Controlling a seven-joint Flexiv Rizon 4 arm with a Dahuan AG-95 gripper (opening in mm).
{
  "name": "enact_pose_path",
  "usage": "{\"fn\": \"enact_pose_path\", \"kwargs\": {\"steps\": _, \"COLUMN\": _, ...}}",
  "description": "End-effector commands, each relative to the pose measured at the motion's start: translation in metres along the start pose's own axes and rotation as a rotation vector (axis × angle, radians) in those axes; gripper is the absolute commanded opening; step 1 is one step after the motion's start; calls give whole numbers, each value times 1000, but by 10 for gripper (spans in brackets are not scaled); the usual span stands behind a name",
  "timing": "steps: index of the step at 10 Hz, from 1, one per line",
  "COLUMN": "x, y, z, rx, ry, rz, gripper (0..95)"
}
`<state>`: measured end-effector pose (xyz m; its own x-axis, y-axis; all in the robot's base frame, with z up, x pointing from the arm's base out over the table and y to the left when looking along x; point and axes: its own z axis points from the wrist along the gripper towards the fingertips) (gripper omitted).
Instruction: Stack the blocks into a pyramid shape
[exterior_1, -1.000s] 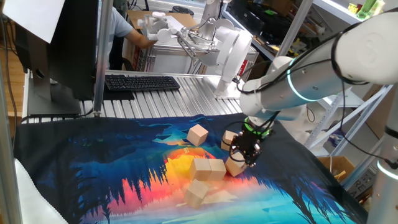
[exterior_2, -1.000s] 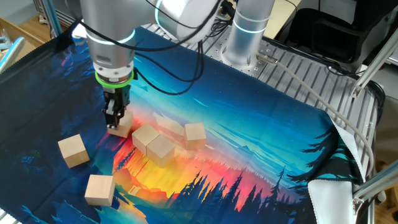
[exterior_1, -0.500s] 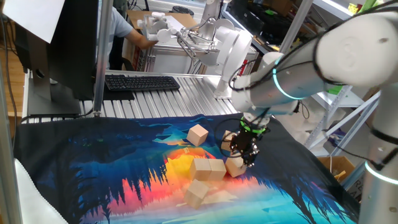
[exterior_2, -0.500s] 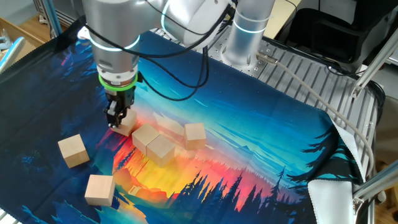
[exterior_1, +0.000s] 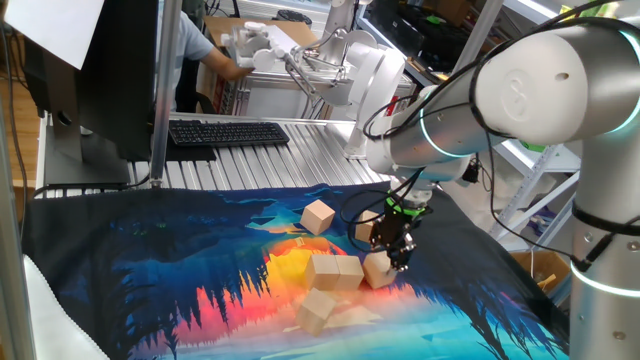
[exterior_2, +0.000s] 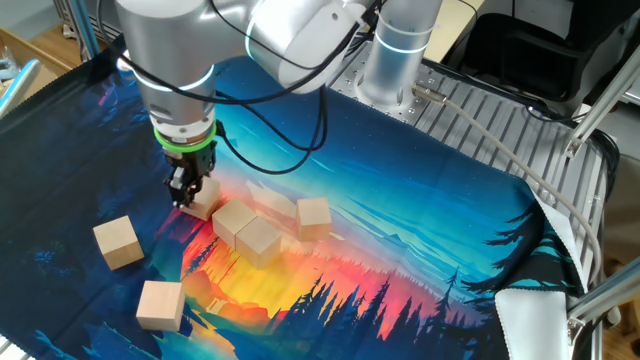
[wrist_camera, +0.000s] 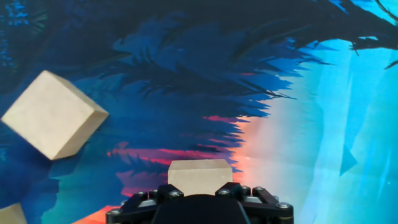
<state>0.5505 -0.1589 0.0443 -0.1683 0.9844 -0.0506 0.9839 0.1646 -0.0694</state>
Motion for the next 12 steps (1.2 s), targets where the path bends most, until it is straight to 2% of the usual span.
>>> {"fn": "enact_pose_path", "kwargs": {"steps": 1, "x": 1, "y": -3, "z": 1, "rx": 9, "ry": 1, "rz": 18, "gripper": 0}}
{"fn": "enact_pose_path", "kwargs": {"steps": 3, "x": 1, "y": -4, "z": 0, "rx": 26, "ry": 26, "rz": 98, "gripper": 0}}
{"fn": "enact_pose_path", "kwargs": {"steps": 6, "x": 2, "y": -5, "z": 1, "rx": 23, "ry": 38, "rz": 175, "gripper": 0}}
{"fn": "enact_pose_path", "kwargs": {"steps": 12, "x": 4, "y": -7, "z": 1, "rx": 14, "ry": 68, "rz": 212, "gripper": 0}}
